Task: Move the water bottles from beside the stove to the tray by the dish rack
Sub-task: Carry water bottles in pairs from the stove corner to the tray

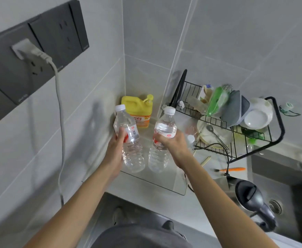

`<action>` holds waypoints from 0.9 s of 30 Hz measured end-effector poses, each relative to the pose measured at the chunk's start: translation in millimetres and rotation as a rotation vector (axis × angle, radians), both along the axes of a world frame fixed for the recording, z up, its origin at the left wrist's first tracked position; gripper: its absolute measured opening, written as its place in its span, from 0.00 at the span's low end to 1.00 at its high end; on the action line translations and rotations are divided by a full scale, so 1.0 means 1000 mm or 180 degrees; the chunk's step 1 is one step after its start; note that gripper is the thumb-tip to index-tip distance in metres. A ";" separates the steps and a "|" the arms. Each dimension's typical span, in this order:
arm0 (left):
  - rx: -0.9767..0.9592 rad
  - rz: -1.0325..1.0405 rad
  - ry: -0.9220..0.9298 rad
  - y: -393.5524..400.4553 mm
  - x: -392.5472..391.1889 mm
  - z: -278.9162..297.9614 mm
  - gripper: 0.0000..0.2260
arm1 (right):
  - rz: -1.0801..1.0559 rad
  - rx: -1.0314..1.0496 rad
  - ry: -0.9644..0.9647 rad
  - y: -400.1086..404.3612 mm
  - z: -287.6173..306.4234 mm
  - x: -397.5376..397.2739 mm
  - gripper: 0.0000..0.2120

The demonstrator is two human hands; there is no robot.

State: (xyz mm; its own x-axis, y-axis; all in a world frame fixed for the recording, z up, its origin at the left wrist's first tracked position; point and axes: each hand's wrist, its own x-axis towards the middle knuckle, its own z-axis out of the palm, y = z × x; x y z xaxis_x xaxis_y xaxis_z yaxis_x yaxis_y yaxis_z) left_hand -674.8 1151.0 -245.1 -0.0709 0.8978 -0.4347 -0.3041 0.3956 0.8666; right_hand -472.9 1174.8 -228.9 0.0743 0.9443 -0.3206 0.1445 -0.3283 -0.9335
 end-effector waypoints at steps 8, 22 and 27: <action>0.0202 -0.0012 0.0557 0.034 -0.007 -0.012 0.17 | 0.0487 0.0428 -0.0953 0.035 0.002 -0.007 0.16; 0.0610 -0.0500 0.2383 0.072 -0.011 -0.048 0.24 | 0.1522 0.0744 -0.2345 0.082 -0.017 0.005 0.21; 0.0720 -0.1102 0.2890 0.088 -0.002 -0.048 0.24 | 0.2085 0.0913 -0.3390 0.088 -0.036 0.010 0.32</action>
State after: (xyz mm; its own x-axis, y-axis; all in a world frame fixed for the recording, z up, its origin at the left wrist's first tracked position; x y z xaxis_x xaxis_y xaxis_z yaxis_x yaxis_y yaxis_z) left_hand -676.7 1238.8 -292.9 -0.0104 0.9868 -0.1617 0.6120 0.1341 0.7794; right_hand -462.8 1262.9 -265.2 -0.3350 0.9268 -0.1698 0.9173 0.2797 -0.2834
